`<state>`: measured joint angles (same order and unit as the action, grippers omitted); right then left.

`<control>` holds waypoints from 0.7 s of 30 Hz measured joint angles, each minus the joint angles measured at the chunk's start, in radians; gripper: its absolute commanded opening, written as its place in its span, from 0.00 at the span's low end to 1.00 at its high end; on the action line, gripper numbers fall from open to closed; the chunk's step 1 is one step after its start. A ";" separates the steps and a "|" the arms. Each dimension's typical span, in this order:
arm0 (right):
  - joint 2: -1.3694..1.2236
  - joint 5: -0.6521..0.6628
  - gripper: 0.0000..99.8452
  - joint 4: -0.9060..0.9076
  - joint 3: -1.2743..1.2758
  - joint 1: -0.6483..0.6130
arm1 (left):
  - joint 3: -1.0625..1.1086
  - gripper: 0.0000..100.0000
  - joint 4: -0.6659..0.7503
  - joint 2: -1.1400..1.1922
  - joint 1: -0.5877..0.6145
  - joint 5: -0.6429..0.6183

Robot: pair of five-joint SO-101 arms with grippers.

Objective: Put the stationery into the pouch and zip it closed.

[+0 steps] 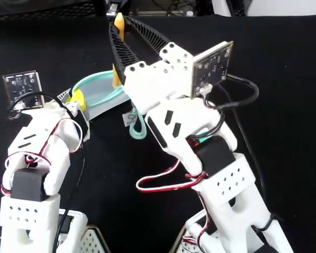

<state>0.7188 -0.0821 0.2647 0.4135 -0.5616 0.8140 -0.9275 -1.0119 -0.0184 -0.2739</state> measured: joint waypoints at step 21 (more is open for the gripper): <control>0.000 0.245 0.01 0.058 0.239 -0.124 | 0.000 0.03 0.000 0.000 0.000 0.000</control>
<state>0.7188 0.1634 0.3230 0.6529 -0.6859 0.8140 -0.9275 -1.0119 -0.0184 -0.2739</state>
